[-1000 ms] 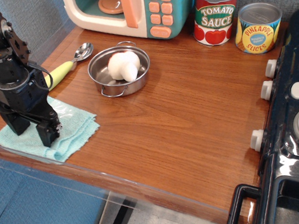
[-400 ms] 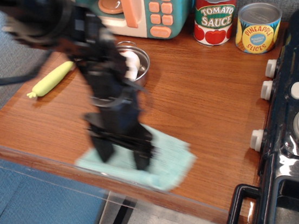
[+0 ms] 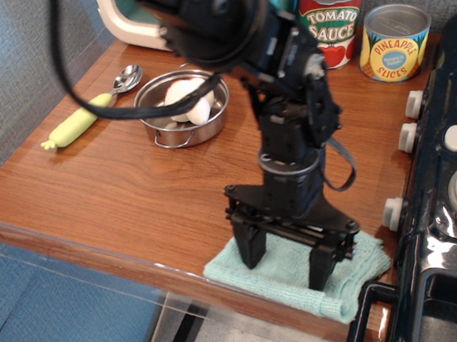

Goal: Move the blue cloth to the right edge of the table

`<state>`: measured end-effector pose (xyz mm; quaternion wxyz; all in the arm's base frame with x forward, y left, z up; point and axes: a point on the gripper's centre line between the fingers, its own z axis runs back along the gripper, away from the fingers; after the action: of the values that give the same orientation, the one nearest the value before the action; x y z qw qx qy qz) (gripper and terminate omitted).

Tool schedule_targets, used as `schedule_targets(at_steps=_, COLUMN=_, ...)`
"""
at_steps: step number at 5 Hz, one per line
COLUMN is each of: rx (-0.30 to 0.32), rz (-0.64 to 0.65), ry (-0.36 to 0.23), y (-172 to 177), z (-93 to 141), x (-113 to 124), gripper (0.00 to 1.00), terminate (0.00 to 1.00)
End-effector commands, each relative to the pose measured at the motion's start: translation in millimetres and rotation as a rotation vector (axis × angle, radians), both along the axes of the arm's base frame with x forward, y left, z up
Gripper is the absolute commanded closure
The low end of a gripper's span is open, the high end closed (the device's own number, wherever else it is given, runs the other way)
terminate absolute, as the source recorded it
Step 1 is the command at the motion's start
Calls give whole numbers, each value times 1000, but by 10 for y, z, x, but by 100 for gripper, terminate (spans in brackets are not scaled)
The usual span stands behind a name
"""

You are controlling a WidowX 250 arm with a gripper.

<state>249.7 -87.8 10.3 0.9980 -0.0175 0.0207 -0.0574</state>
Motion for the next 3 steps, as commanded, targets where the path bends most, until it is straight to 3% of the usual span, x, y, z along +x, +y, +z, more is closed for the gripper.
schedule_targets(at_steps=1, rx=64, rz=141, ry=-112, y=199, z=92, x=423, gripper=0, terminate=0)
schedule_targets(at_steps=2, rx=82, rz=183, ry=-116, y=347, z=69, x=583, gripper=0, terminate=0)
schedule_targets(at_steps=3, rx=42, rz=140, ry=-127, y=271, z=219, x=565, gripper=0, terminate=0)
